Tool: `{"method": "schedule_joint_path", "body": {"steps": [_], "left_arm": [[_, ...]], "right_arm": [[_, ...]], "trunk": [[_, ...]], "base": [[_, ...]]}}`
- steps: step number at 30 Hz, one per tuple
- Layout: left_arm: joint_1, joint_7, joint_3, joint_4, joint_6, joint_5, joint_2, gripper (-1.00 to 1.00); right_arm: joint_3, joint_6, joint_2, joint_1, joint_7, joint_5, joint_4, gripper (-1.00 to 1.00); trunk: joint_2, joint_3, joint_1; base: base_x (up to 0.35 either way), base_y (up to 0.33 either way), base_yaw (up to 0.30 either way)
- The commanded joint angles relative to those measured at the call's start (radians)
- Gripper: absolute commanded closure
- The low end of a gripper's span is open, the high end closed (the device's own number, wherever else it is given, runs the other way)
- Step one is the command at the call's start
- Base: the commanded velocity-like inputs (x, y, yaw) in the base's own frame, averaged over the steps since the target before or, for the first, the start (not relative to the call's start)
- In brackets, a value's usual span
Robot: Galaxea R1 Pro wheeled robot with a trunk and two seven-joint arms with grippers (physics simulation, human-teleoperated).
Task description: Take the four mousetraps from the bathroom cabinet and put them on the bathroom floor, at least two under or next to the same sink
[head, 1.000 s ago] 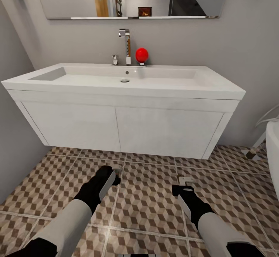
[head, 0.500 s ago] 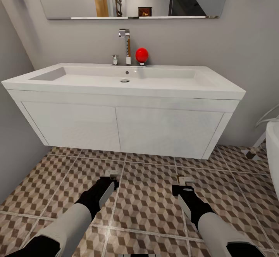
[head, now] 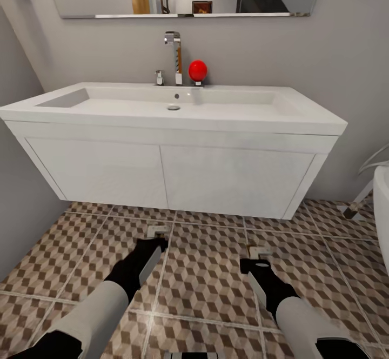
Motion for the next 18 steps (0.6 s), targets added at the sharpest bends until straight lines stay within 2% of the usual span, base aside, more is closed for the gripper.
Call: {"method": "schedule_joint_path", "body": {"steps": [1, 4, 7, 18], "left_arm": [[0.000, 0.011, -0.006, 0.001, -0.017, 0.009, 0.001, 1.00], [-0.001, 0.010, -0.007, 0.004, -0.069, 0.008, 0.001, 1.00], [-0.001, 0.010, -0.007, 0.005, -0.083, 0.008, 0.001, 1.00], [-0.001, 0.011, -0.007, 0.003, -0.088, 0.007, 0.001, 1.00]], "right_arm": [[-0.002, 0.006, 0.001, 0.000, -0.003, 0.000, -0.002, 1.00], [-0.002, 0.006, 0.001, 0.000, -0.003, 0.000, -0.002, 1.00], [-0.002, 0.006, 0.001, 0.000, -0.003, 0.000, -0.003, 1.00], [-0.002, 0.006, 0.001, 0.000, -0.001, 0.000, -0.003, 1.00]], "trunk": [[-0.001, -0.005, 0.000], [-0.001, -0.016, 0.002], [-0.002, -0.028, 0.003], [-0.002, -0.028, 0.003]], "base": [[0.000, 0.000, 0.000], [0.000, 0.000, 0.000], [0.000, 0.000, 0.000], [0.000, 0.000, 0.000]]}}
